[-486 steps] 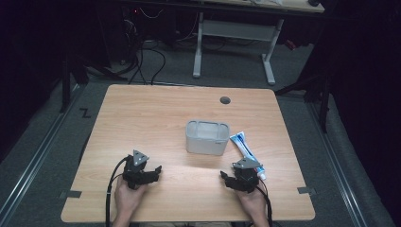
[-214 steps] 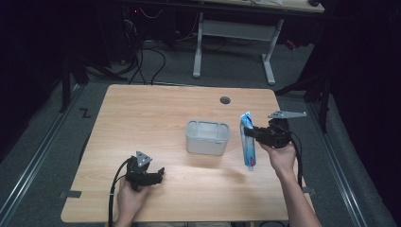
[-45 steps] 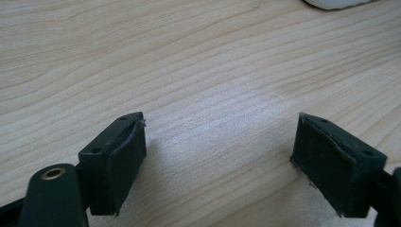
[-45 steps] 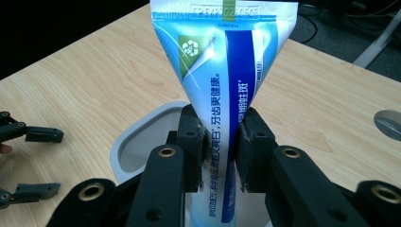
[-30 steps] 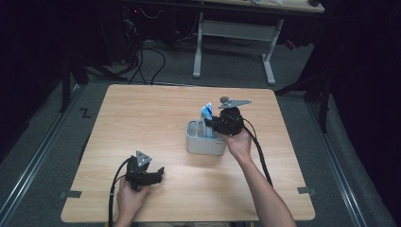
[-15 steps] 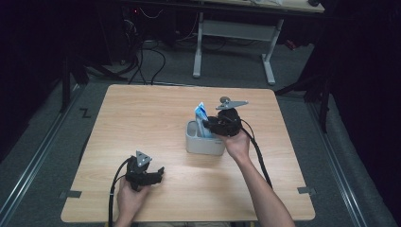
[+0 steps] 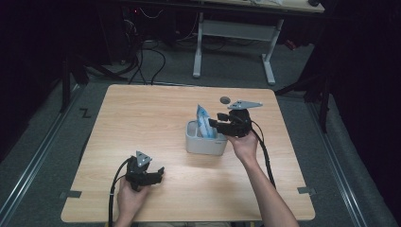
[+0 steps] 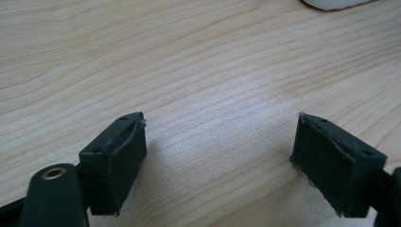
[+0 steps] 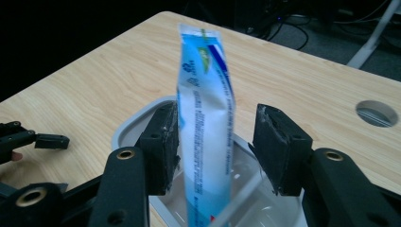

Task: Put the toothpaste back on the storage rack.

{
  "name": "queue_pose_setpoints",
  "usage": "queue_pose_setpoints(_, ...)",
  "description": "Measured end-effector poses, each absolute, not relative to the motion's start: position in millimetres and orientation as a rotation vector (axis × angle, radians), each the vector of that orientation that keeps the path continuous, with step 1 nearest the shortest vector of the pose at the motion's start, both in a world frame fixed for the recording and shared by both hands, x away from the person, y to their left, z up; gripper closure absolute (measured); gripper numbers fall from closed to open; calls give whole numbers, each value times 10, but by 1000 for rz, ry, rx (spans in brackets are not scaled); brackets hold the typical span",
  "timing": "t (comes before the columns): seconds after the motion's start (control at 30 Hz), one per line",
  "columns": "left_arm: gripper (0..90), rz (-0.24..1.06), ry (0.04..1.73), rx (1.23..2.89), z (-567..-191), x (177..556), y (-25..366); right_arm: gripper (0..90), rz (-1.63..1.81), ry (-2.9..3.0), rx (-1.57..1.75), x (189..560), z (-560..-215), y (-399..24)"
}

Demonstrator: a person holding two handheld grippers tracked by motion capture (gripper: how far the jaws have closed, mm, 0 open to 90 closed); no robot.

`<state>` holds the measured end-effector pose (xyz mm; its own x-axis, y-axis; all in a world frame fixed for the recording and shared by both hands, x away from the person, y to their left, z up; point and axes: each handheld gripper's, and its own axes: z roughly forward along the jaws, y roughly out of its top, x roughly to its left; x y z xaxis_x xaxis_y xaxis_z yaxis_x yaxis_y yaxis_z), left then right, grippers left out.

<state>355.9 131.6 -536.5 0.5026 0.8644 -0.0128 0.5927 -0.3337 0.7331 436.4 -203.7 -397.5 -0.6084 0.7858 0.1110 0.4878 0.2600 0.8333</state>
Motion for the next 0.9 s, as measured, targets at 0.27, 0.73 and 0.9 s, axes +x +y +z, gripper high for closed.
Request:
queue_pose_setpoints(0.27, 184, 505, 1191, 2054, -5365, 3558, 1316, 517, 1314, 2154, 1200, 4292, -3931, -2218)
queue_pose_setpoints(0.73, 173, 493, 1180, 2058, -5367, 3565, 1315, 523, 1334, 2109, 1204, 4172, -3874, -2434)
queue_pose_setpoints(0.9, 173, 493, 1179, 2059, -5367, 3565, 1316, 511, 1352, 2091, 1206, 4154, -3856, -2516)
